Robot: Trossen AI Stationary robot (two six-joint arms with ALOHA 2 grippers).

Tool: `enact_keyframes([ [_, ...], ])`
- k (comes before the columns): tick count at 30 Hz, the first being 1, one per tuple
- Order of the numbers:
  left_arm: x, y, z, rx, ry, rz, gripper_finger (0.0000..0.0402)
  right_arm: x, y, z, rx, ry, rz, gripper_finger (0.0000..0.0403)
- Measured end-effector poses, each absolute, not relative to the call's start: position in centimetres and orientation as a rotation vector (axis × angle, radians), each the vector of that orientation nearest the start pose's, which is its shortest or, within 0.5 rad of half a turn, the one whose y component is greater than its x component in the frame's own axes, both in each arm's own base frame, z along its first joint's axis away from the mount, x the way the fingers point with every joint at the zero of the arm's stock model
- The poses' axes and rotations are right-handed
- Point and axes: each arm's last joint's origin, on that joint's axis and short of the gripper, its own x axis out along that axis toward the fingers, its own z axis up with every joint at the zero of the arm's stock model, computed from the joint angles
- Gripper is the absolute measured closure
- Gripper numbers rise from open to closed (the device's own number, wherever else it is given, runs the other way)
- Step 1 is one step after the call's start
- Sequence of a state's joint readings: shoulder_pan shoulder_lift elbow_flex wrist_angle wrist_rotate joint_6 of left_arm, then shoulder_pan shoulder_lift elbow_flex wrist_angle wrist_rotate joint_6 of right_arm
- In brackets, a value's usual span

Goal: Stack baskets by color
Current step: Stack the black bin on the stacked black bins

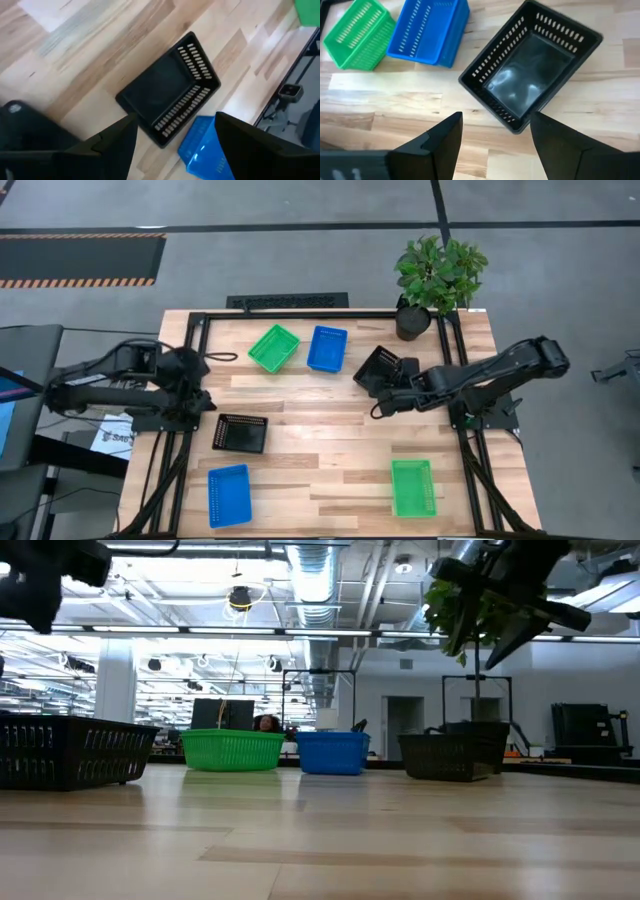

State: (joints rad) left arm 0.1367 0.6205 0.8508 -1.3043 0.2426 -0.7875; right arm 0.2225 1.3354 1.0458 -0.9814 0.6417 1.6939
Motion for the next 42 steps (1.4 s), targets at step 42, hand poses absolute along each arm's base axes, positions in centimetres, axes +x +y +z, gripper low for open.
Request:
enact_keyframes([
  [42,17.5,-2.9,16.8,-0.091,1.492,0.158,0.0267,23.3,6.8,25.9,0.926,0.564,-1.015,0.0148],
])
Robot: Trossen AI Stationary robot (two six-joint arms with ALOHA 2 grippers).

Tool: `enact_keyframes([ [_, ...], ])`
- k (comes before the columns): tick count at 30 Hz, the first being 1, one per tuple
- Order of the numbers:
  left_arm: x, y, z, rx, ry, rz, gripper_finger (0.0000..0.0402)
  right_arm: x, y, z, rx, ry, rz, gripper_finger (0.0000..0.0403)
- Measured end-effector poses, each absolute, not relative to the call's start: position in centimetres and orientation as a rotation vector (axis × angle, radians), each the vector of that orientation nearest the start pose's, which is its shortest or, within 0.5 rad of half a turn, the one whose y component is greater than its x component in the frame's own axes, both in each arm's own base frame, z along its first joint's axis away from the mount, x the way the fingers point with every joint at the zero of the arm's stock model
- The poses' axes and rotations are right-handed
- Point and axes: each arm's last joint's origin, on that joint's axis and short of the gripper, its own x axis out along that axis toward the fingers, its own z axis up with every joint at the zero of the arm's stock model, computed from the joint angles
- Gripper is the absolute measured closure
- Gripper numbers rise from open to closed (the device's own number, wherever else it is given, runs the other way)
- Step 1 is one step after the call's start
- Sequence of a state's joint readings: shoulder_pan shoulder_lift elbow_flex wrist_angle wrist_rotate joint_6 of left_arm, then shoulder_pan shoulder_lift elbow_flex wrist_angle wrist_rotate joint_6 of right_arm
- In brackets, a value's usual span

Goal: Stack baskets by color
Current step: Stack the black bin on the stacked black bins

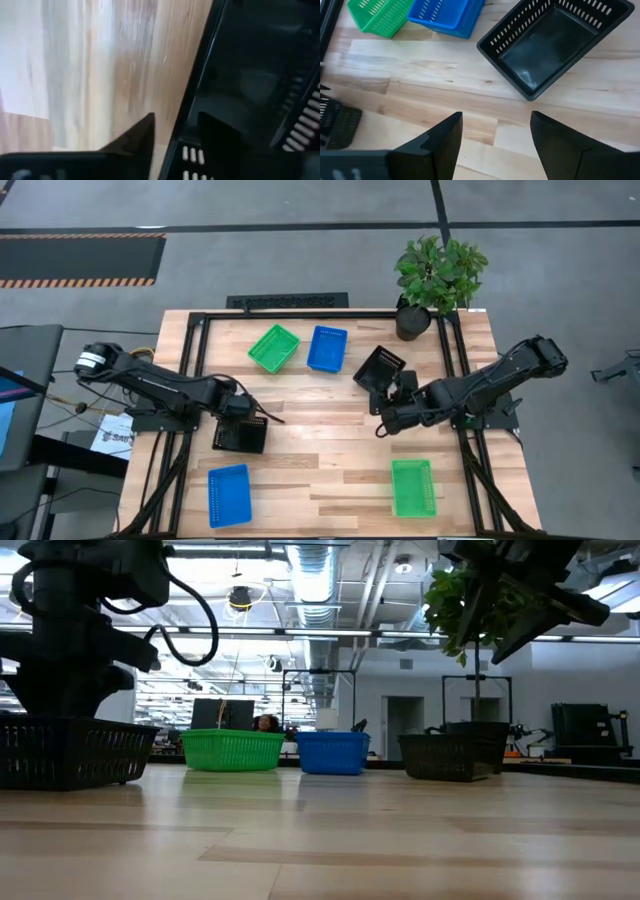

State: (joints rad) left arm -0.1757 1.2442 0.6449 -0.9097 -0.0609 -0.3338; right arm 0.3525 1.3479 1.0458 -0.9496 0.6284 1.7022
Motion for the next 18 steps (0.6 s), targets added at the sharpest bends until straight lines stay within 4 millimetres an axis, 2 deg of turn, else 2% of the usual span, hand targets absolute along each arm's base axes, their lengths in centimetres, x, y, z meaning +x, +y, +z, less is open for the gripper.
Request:
enact_keyframes([
  [5,18.0,-3.1,16.9,-0.207,1.441,0.200,0.0383,23.2,7.4,25.9,0.956,0.553,-0.999,0.0148],
  [12,19.2,-2.4,17.4,-0.400,1.270,0.423,0.0399,23.4,8.6,26.1,1.059,0.495,-0.949,0.0148],
  [18,22.0,-1.2,20.9,-0.451,0.917,0.650,0.0401,25.2,9.9,26.2,1.143,0.271,-0.880,0.0148],
])
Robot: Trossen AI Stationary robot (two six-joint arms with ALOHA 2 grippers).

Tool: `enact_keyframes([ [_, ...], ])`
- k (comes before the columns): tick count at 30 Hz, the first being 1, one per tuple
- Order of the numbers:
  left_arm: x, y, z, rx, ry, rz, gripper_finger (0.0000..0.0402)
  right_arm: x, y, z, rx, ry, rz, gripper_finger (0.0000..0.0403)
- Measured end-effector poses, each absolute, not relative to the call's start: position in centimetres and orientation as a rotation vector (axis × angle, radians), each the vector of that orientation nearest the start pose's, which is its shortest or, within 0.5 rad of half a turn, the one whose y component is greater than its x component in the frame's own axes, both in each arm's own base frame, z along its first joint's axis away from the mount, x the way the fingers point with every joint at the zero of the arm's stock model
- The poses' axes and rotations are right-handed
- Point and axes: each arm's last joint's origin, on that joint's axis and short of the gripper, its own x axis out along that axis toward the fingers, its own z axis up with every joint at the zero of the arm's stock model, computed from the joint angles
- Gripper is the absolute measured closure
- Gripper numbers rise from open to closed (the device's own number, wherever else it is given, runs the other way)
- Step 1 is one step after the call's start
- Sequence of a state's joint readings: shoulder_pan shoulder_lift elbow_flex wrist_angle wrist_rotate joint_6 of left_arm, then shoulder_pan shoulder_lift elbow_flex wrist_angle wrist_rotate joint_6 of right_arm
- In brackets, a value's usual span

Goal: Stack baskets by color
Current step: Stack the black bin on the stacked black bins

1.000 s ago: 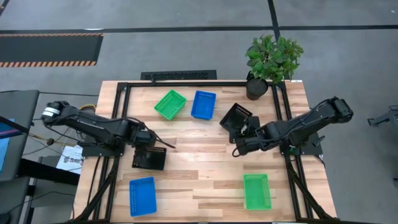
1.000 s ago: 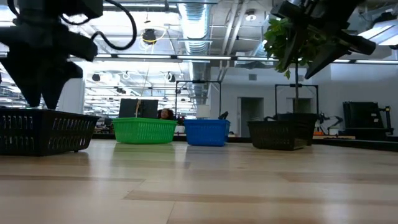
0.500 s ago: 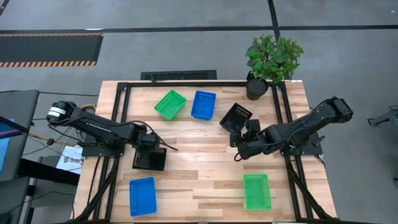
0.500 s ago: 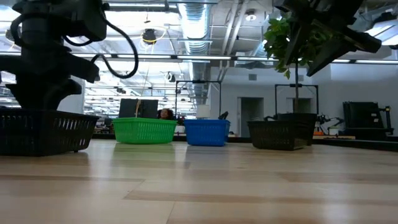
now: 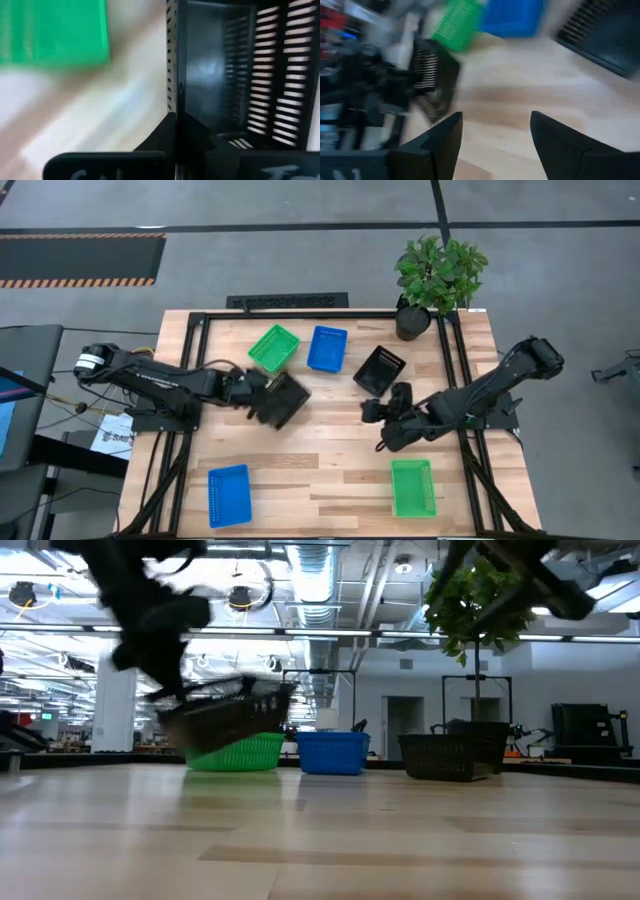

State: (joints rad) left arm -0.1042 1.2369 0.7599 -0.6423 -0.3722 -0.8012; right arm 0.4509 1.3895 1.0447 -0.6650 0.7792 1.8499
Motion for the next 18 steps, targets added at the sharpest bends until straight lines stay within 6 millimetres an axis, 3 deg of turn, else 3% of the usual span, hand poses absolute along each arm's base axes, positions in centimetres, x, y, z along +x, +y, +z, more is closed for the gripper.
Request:
enact_keyframes([
  [5,24.8,-0.2,24.4,-0.479,0.649,0.687,0.0401,28.6,10.2,25.4,1.114,0.153,-0.803,0.0148],
  [9,26.6,0.5,26.6,-0.436,0.579,0.696,0.0401,31.1,9.6,25.0,1.097,0.080,-0.757,0.0148],
  [18,29.9,0.8,27.0,-0.291,0.664,0.723,0.0401,32.3,7.1,25.2,0.969,0.057,-0.790,0.0148],
])
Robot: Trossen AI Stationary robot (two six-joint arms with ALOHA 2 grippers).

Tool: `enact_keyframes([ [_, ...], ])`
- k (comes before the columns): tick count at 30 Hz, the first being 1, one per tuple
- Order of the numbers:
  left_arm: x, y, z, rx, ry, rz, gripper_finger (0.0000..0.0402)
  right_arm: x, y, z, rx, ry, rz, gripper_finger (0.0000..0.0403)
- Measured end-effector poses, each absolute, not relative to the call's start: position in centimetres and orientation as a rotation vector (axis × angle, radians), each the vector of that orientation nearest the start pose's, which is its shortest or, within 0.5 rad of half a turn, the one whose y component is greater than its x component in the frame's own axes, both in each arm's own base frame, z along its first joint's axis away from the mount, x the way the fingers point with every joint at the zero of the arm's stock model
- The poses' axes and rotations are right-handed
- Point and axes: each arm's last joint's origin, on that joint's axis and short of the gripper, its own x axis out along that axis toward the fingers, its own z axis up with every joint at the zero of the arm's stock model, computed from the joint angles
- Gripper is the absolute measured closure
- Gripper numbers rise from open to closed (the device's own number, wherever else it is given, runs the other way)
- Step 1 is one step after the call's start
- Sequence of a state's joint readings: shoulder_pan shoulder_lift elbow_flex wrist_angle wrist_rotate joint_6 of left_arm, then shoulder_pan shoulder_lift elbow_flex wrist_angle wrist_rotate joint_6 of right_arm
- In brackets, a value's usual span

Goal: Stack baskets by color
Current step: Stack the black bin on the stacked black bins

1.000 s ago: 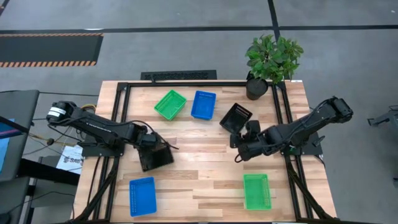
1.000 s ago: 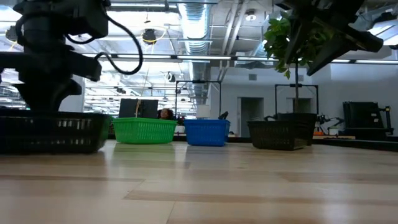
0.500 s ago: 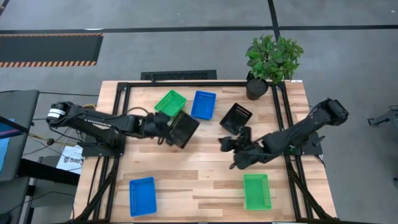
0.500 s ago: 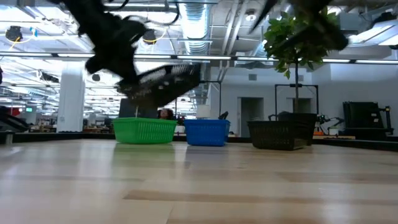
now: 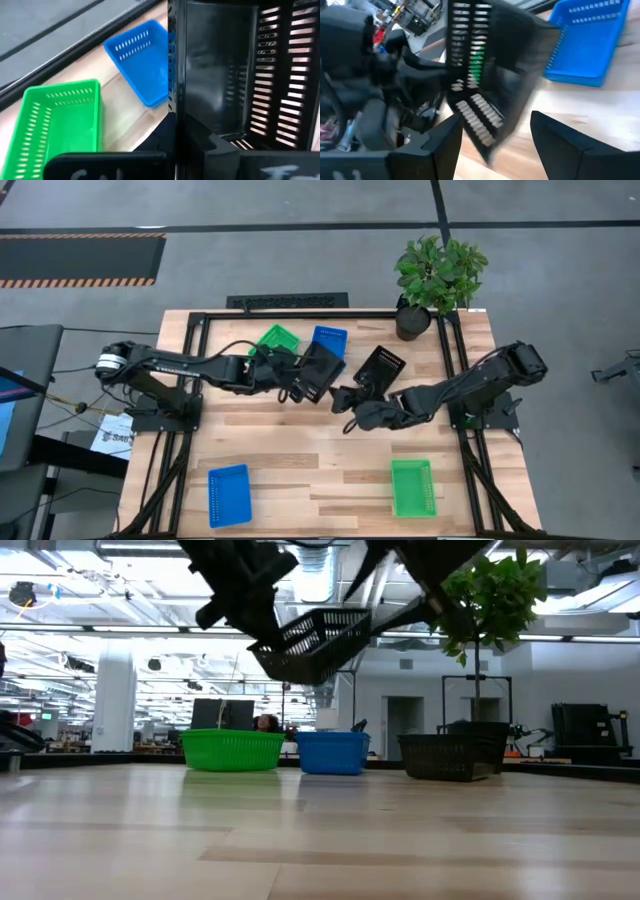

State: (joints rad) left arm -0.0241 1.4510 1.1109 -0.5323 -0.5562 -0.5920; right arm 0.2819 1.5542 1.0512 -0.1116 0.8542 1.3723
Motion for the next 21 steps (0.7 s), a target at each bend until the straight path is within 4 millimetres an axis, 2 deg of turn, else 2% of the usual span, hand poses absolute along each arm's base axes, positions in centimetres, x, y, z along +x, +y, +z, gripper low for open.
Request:
enact_keyframes([
  [8,30.9,0.6,27.2,-0.279,0.665,0.709,0.0401,32.7,5.6,25.4,0.932,0.087,-0.845,0.0151],
  [12,31.0,0.6,27.3,-0.289,0.651,0.699,0.0401,32.7,5.0,25.3,0.930,0.098,-0.860,0.0174],
  [15,31.1,0.6,27.4,-0.288,0.647,0.676,0.0402,32.8,4.7,25.2,0.941,0.123,-0.853,0.0225],
  [20,31.5,0.5,27.7,-0.246,0.645,0.603,0.0401,32.7,4.3,25.0,0.931,0.162,-0.855,0.0364],
  [21,31.5,0.5,27.7,-0.245,0.641,0.598,0.0401,32.7,4.3,24.9,0.926,0.167,-0.858,0.0381],
])
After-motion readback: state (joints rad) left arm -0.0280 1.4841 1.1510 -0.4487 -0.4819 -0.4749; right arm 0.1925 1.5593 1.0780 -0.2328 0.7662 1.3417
